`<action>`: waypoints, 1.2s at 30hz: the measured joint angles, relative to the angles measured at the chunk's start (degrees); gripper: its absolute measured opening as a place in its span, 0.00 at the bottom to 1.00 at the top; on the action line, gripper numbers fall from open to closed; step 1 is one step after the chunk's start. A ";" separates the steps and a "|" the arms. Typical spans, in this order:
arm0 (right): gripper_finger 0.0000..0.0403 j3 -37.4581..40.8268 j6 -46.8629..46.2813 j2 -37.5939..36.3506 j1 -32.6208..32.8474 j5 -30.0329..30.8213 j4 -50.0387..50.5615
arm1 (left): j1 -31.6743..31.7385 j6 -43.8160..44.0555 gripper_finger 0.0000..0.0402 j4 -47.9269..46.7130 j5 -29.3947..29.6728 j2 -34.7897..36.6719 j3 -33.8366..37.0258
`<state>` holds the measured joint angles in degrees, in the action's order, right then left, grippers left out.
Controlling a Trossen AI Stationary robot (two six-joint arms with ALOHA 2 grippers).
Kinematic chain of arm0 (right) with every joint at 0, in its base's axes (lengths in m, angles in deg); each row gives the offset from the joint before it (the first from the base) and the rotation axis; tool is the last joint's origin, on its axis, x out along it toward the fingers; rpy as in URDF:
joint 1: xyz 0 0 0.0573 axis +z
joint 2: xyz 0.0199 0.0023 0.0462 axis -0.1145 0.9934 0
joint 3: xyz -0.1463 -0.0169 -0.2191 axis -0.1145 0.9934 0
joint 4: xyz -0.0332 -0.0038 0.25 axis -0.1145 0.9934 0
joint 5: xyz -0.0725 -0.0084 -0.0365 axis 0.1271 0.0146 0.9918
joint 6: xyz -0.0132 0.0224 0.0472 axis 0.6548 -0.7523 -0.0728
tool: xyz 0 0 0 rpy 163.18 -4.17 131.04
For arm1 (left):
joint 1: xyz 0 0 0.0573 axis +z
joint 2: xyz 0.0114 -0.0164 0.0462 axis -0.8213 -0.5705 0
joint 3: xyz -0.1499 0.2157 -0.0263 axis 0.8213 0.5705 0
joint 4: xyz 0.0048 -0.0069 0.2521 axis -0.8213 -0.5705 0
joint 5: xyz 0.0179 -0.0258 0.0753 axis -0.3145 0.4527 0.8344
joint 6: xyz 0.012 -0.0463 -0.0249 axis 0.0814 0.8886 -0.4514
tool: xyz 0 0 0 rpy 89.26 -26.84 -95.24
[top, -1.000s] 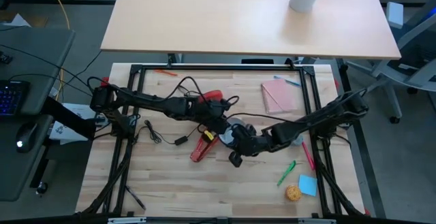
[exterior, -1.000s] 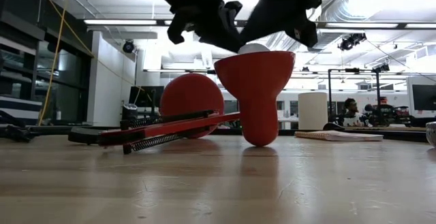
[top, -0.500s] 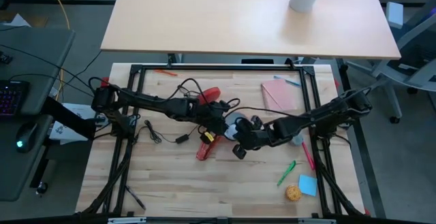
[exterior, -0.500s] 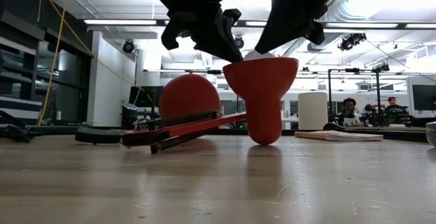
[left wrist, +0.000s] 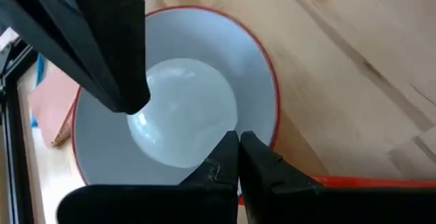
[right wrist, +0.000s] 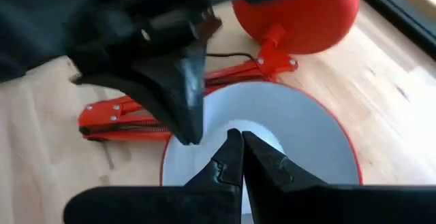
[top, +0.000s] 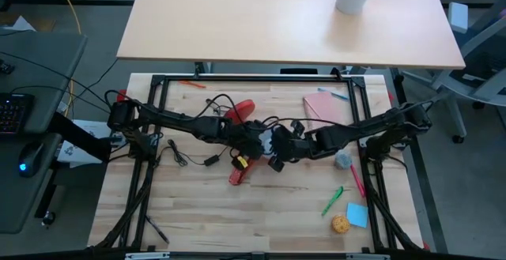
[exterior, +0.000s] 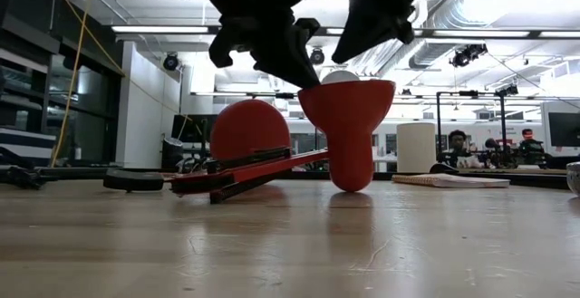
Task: Screw lightbulb
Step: Remove the lightbulb from the lamp
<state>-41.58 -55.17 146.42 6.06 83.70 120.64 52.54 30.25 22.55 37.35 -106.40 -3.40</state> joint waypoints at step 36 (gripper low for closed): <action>0.47 -9.22 21.94 -2.61 -2.46 -14.43 12.30 | -0.13 25.10 0.00 -17.33 0.46 21.98 0.04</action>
<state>-50.80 -33.22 143.82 3.60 69.27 132.94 52.41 55.34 5.22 37.81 -84.42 -3.35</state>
